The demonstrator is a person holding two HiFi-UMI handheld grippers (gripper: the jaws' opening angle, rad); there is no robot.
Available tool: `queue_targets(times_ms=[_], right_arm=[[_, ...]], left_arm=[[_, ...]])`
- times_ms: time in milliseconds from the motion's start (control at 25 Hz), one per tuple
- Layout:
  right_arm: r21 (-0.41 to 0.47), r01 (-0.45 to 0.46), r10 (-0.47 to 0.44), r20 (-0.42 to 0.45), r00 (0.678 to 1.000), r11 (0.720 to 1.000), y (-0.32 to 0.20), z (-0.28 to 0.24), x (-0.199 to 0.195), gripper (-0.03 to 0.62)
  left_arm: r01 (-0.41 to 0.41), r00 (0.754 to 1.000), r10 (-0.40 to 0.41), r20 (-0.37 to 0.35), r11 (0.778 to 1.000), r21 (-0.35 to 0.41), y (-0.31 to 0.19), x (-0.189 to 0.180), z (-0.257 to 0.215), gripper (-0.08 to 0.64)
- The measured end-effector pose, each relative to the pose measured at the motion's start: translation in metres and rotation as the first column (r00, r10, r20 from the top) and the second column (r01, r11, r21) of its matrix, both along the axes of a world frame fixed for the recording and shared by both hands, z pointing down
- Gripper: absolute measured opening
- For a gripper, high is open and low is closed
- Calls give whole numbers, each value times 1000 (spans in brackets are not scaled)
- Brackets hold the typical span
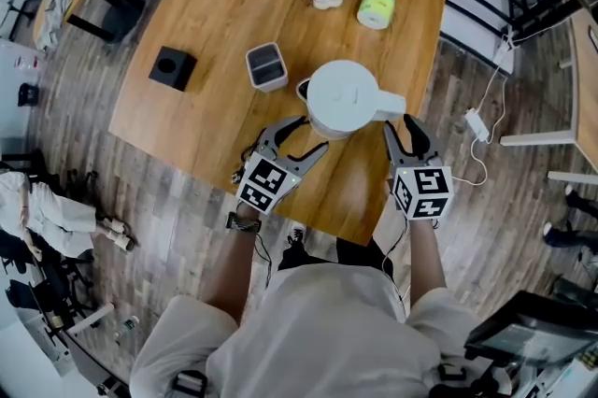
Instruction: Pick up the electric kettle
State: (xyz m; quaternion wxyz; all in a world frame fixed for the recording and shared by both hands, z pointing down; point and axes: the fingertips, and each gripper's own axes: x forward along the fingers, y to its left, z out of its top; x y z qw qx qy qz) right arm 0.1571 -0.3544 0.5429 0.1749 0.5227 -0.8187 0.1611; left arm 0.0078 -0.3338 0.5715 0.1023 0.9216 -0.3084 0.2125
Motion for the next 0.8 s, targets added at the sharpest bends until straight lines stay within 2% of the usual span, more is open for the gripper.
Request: queue_targets(times_ms=[320, 600, 800], right_arm=[[-14, 2, -2, -8, 1000, 1000, -11, 10, 2, 175], [-34, 3, -3, -2, 1000, 999, -18, 22, 3, 173], [-48, 3, -3, 5, 1000, 999, -24, 28, 5, 173]], left_arm=[[-49, 997, 46, -57, 997, -57, -9, 2, 10, 346], [-99, 989, 94, -112, 994, -44, -18, 8, 10, 406], [-96, 989, 92, -112, 995, -30, -29, 5, 13, 423]])
